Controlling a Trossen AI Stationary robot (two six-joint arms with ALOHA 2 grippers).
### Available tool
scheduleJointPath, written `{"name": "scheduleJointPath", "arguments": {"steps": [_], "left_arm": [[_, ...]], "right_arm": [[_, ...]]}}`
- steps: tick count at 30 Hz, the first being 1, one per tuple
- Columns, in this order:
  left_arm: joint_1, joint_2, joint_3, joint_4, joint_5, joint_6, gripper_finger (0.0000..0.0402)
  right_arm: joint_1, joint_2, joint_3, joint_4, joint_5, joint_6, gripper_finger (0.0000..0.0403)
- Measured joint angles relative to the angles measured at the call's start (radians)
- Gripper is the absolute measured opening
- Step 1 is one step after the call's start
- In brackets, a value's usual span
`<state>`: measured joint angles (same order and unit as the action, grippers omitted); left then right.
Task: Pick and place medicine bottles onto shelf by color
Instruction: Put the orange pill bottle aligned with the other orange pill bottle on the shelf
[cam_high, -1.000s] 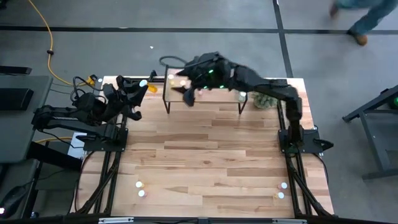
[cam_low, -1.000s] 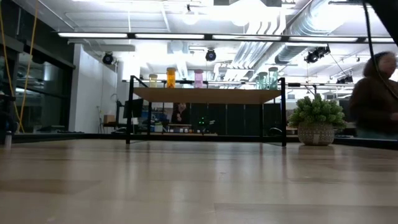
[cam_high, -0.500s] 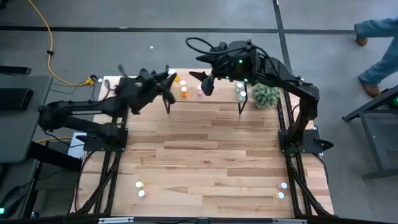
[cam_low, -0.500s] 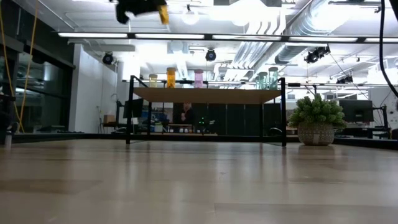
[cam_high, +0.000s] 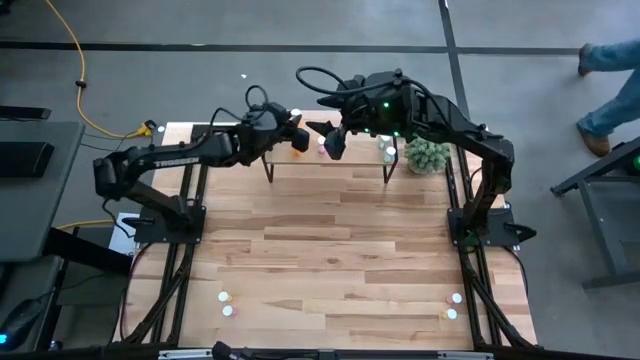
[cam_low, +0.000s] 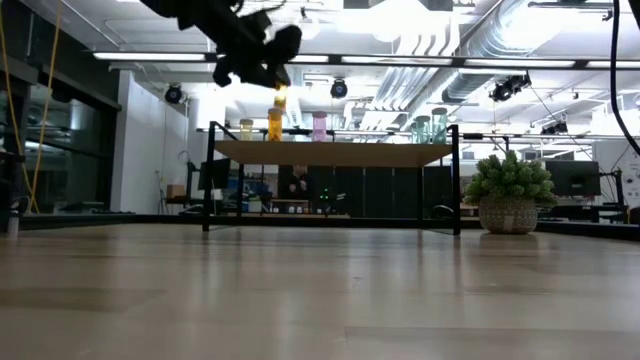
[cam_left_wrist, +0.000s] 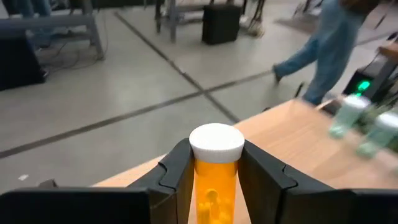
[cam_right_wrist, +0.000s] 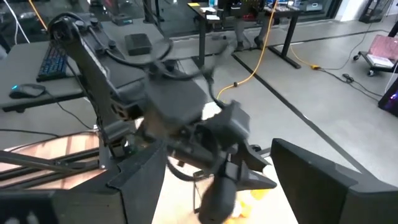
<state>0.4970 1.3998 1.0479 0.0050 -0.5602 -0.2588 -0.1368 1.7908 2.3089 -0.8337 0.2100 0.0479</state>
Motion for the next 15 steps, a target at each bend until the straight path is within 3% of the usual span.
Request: {"name": "scheduleJointPath", "arguments": {"steps": [15], "left_arm": [[0.073, 0.100, 0.009, -0.007, -0.041, -0.048, 0.0102]], "right_arm": [[0.002, 0.000, 0.000, -0.001, 0.000, 0.027, 0.0281]]}}
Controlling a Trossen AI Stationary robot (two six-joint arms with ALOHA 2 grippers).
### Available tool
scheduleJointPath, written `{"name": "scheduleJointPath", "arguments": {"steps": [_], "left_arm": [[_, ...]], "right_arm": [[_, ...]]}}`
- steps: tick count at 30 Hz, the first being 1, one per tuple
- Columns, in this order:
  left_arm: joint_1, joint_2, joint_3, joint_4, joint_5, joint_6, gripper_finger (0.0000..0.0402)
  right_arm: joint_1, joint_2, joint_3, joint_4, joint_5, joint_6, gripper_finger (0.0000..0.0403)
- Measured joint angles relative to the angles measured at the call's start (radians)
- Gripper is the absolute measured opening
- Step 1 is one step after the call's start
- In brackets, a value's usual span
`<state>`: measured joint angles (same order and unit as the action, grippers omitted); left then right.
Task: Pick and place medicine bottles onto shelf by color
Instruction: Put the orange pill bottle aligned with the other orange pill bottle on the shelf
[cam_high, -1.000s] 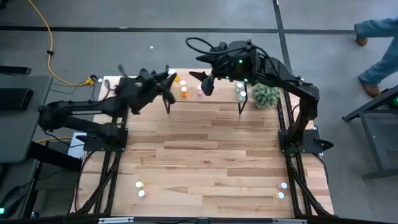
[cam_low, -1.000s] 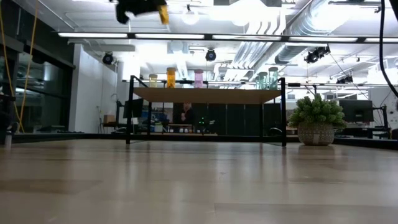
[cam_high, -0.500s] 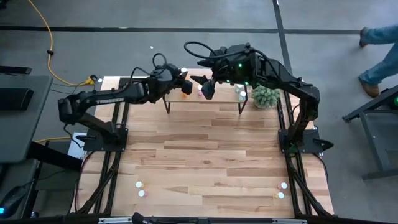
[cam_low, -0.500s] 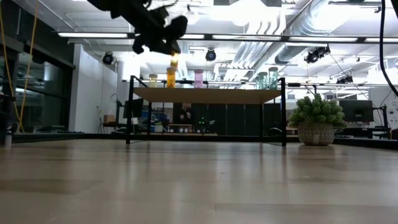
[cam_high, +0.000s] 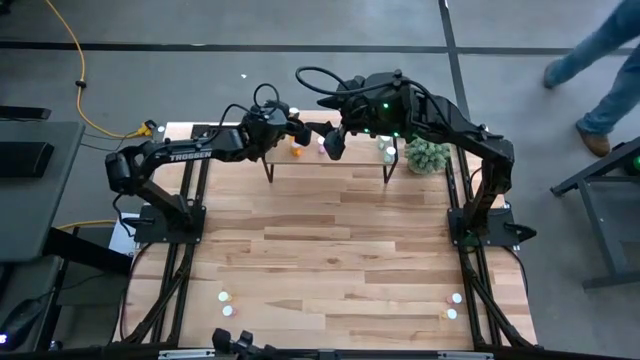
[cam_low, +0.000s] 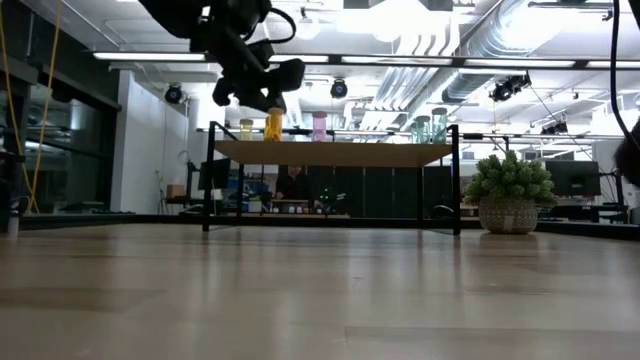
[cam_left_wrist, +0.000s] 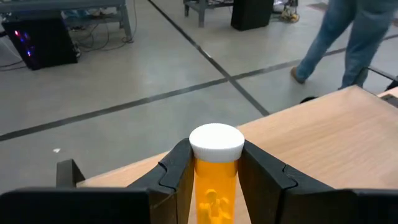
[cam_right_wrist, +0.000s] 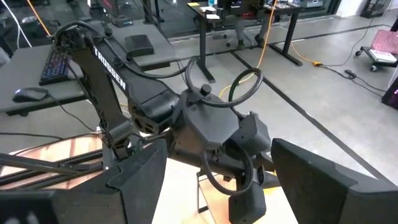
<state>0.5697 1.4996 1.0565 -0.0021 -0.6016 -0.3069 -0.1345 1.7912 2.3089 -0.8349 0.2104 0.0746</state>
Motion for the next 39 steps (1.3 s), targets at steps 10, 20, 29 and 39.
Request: {"name": "scheduleJointPath", "arguments": {"steps": [10, 20, 29, 39], "left_arm": [[0.000, -0.018, 0.000, 0.061, -0.009, 0.029, 0.0102], [0.000, -0.109, 0.000, 0.074, 0.012, 0.030, 0.0102], [-0.062, -0.269, 0.000, -0.045, 0.243, -0.004, 0.0102], [-0.359, -0.418, -0.113, -0.125, 0.236, -0.045, 0.0102]], "right_arm": [[0.000, 0.000, 0.000, 0.000, 0.000, 0.004, 0.0281], [0.000, 0.000, 0.000, 0.000, 0.000, -0.025, 0.0281], [0.000, 0.000, -0.001, -0.021, 0.000, -0.030, 0.0281], [-0.003, 0.000, -0.001, -0.054, 0.001, -0.056, 0.0281]]}}
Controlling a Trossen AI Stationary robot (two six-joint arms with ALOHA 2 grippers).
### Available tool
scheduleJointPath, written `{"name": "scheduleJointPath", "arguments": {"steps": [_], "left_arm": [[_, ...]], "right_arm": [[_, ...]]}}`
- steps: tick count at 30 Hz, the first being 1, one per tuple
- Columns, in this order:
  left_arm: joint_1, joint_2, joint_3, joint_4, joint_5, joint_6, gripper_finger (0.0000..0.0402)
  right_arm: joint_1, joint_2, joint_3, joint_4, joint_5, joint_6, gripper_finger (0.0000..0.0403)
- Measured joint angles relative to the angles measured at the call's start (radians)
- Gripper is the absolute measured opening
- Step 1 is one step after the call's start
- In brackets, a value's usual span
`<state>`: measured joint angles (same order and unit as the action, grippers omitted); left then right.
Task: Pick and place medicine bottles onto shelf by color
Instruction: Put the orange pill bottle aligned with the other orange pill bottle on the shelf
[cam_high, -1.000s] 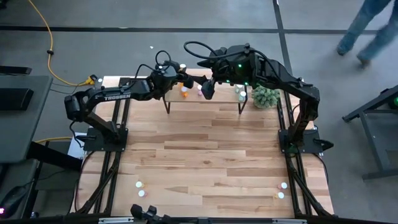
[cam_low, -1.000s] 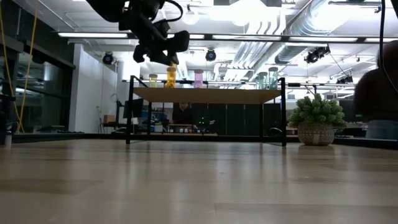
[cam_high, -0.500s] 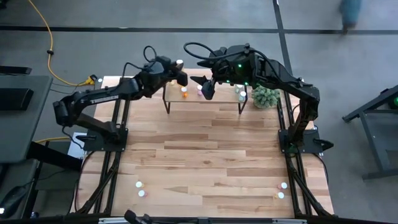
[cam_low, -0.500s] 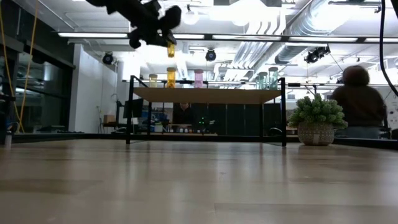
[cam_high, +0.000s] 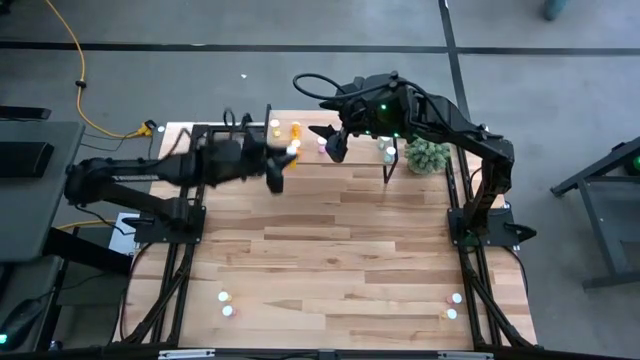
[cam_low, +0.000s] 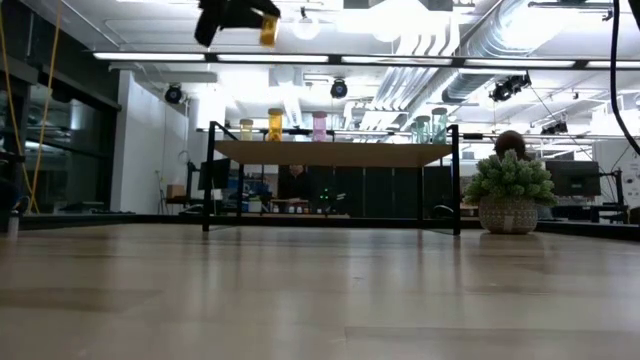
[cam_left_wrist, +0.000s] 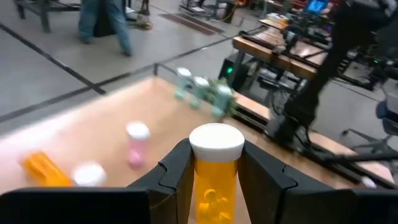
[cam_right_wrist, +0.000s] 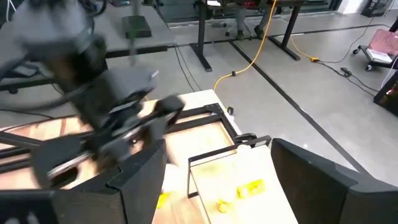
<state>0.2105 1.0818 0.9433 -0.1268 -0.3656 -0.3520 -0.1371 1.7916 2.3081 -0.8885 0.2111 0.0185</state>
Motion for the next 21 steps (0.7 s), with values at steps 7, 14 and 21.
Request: {"name": "scheduleJointPath", "arguments": {"steps": [7, 14, 21], "left_arm": [[-0.173, -0.059, -0.278, 0.308, -0.264, 0.160, 0.0102], [-0.172, 0.054, -0.366, 0.604, -0.350, 0.263, 0.0102], [-0.142, 0.231, -0.374, 0.785, -0.387, 0.296, 0.0102]], "right_arm": [[0.000, 0.000, 0.000, -0.014, 0.000, 0.000, 0.0281], [0.000, 0.000, 0.000, -0.014, 0.000, 0.002, 0.0281], [0.000, 0.000, 0.000, -0.013, 0.000, 0.003, 0.0281]]}}
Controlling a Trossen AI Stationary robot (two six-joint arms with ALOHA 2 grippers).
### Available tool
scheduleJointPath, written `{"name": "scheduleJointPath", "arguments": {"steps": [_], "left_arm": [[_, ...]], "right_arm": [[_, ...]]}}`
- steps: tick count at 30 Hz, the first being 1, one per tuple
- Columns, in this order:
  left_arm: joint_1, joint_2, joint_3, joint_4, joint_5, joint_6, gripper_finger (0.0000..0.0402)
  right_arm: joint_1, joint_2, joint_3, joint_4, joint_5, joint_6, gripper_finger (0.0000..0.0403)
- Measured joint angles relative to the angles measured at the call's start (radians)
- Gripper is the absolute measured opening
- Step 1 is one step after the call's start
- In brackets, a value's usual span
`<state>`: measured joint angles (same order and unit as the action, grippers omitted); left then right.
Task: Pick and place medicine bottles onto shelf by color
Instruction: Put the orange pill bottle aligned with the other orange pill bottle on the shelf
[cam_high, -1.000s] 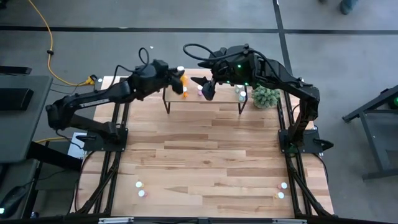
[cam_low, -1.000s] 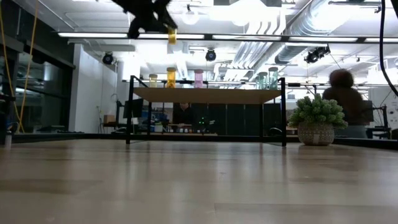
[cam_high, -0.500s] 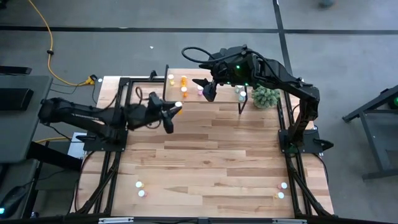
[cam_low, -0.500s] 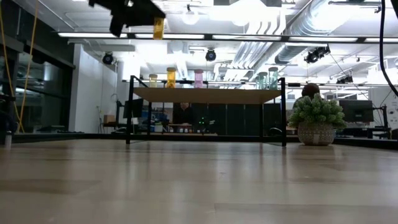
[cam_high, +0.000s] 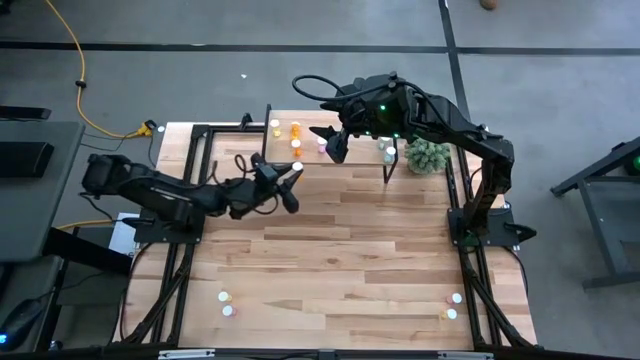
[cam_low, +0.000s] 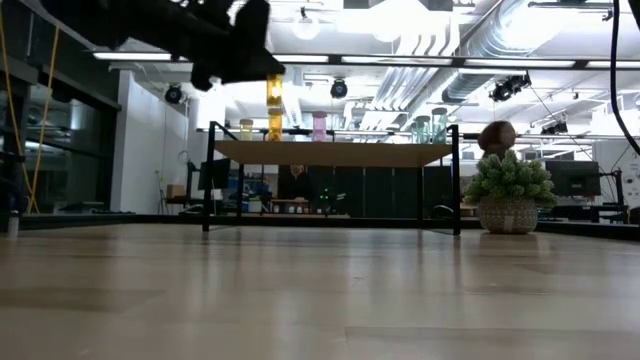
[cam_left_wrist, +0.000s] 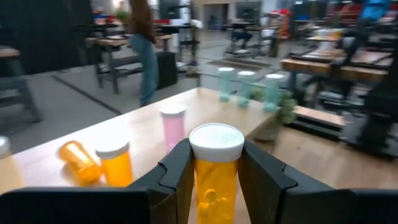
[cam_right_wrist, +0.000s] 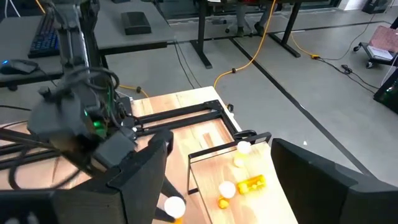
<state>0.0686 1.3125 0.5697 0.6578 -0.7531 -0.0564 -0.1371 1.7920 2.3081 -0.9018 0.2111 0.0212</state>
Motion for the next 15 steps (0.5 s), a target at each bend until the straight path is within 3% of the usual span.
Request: {"name": "scheduleJointPath", "arguments": {"steps": [8, 15], "left_arm": [[0.011, 0.072, 0.000, 0.053, -0.195, -0.118, 0.0102], [0.052, 0.102, 0.000, 0.049, -0.083, -0.176, 0.0102]], "right_arm": [[0.000, 0.000, 0.000, 0.000, 0.000, 0.004, 0.0281], [0.000, 0.000, 0.000, 0.000, 0.000, 0.004, 0.0281]]}}
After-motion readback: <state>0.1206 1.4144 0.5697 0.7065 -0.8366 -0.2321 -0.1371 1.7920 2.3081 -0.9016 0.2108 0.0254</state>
